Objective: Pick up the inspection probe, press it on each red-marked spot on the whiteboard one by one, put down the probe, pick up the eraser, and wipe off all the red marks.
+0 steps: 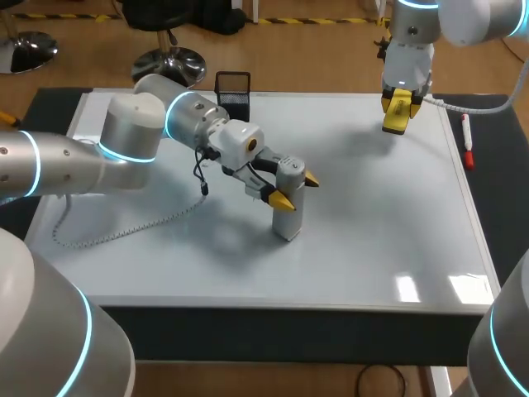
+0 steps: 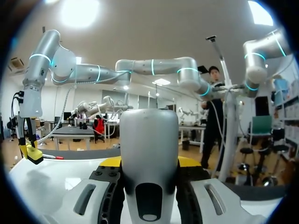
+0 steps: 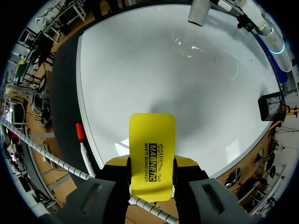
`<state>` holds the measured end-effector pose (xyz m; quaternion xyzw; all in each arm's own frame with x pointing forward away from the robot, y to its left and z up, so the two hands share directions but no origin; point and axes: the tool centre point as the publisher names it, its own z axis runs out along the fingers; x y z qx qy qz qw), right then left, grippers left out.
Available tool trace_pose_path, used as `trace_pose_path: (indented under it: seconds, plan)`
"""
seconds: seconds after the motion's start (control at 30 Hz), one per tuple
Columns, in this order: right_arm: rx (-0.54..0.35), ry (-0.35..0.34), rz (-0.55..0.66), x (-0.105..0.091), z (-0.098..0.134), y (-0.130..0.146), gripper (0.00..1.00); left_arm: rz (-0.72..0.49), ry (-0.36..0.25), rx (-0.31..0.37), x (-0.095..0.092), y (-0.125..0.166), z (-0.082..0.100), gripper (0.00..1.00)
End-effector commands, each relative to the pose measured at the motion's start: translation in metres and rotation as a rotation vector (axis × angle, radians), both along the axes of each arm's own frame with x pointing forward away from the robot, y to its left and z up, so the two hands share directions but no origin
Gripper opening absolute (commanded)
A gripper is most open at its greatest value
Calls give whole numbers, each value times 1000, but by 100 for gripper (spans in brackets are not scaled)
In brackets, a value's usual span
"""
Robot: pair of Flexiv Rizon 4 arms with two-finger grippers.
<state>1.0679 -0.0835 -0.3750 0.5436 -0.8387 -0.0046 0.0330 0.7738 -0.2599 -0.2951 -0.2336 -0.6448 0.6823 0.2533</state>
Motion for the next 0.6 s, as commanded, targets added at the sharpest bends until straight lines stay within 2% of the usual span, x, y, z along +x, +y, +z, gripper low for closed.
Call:
trace_pose_path:
  seconds: [0.03,0.47,0.6]
  plan:
    - [-3,-1,2,0,1,-1,0,1,3,4,-1,0,-5,0]
    - [-3,-1,2,0,1,-1,0,-2,-18,3,-4,1,-1,0]
    - [-3,-1,2,0,1,-1,0,11,-27,-8,-4,5,10,0]
